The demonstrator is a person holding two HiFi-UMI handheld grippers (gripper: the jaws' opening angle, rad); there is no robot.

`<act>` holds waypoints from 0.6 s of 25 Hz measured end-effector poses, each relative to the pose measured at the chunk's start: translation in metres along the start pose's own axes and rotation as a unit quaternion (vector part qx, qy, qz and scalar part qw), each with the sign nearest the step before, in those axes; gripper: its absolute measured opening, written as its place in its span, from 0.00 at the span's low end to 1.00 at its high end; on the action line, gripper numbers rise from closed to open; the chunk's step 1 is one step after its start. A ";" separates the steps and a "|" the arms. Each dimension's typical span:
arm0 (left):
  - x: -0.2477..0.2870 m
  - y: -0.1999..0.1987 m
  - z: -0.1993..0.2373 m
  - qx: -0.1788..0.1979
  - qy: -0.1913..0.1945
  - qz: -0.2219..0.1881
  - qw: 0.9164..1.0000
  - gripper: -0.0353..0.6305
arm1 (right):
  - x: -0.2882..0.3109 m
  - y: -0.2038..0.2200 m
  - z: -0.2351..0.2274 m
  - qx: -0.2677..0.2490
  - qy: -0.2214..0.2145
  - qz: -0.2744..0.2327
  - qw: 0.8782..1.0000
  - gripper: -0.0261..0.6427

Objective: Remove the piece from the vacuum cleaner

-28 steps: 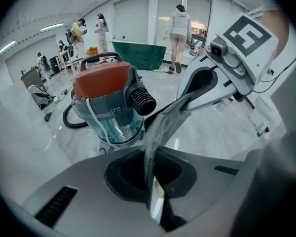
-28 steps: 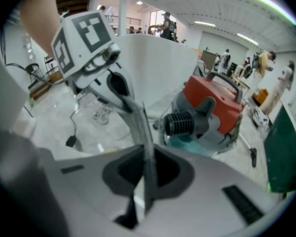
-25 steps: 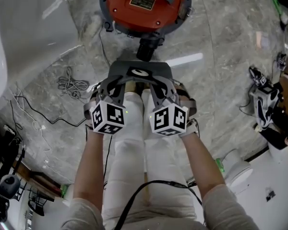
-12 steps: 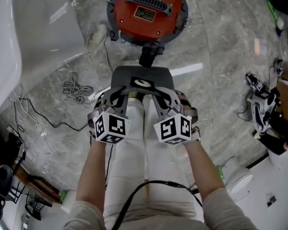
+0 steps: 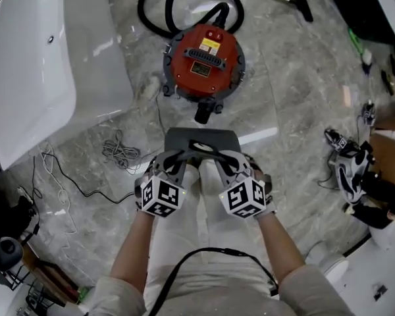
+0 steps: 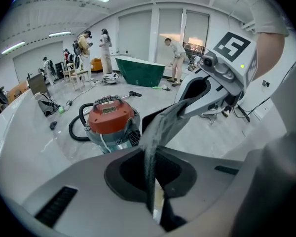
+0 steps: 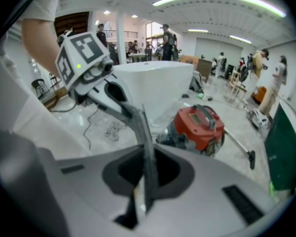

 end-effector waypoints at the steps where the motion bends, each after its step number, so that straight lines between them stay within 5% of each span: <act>1: -0.006 -0.004 -0.002 -0.006 0.003 -0.003 1.000 0.10 | -0.007 -0.003 0.001 0.000 -0.001 -0.001 1.000 0.09; 15: -0.102 -0.077 -0.007 -0.027 0.003 -0.037 0.999 0.10 | -0.105 -0.064 0.005 -0.001 -0.035 -0.027 0.999 0.09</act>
Point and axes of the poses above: the fingertips, and each gripper's own axes: x forward along the fingers, z to its left, y out of its underside, the point moved 5 cm from there along -x, backward along the fingers, and after that the axes turned 7 degrees about x, right-handed, at the moved point
